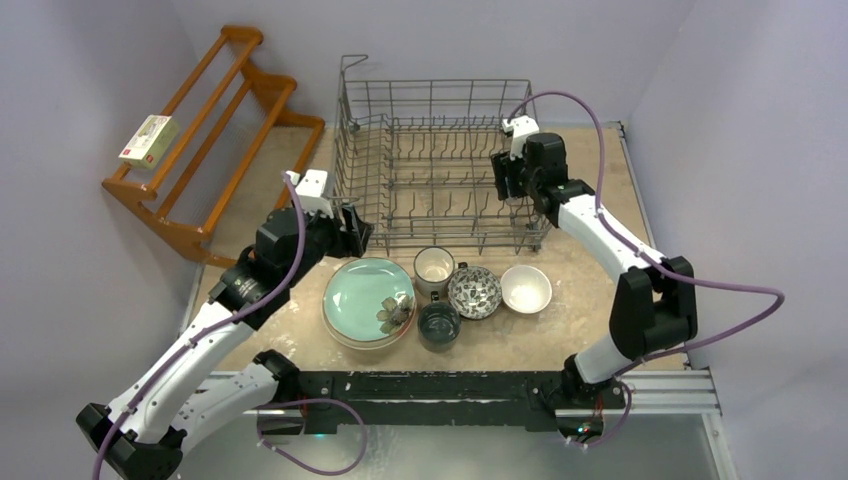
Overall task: Load the mixed dishes into the dish rack
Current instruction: Insert the bowl into the dish rack.
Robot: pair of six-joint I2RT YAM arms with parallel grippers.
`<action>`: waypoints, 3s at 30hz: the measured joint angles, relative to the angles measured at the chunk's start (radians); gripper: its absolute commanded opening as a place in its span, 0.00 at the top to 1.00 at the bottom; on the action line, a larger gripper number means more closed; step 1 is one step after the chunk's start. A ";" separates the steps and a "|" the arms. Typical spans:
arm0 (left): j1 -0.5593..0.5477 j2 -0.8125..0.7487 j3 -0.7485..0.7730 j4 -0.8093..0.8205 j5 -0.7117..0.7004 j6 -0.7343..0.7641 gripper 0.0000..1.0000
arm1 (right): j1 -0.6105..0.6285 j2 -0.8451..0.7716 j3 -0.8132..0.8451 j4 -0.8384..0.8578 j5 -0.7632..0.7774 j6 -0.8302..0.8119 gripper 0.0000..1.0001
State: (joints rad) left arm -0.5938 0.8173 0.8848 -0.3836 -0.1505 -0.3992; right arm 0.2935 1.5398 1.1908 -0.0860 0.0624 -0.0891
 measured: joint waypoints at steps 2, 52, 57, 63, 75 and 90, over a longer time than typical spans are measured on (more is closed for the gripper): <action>0.000 0.001 0.000 0.000 -0.001 0.000 0.33 | -0.005 0.013 -0.001 0.000 -0.005 0.011 1.00; 0.005 0.025 0.000 0.000 -0.002 0.000 0.33 | -0.042 0.058 -0.084 0.121 -0.065 0.228 0.05; 0.005 0.028 0.000 0.000 -0.001 0.000 0.33 | -0.040 0.026 -0.085 0.106 -0.024 0.240 0.01; 0.006 0.028 0.000 0.000 -0.001 0.000 0.33 | -0.040 -0.043 -0.085 0.085 0.053 0.258 0.01; 0.010 0.028 0.000 0.000 -0.002 0.001 0.33 | -0.040 -0.248 -0.076 0.038 0.150 0.343 0.01; 0.010 0.028 0.000 0.000 -0.002 0.003 0.33 | -0.040 -0.449 -0.058 -0.236 0.147 0.475 0.01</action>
State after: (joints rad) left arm -0.5835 0.8452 0.8848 -0.3840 -0.1528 -0.3962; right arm 0.2531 1.0904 1.1332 -0.3218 0.2096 0.3855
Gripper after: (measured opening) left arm 0.675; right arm 0.987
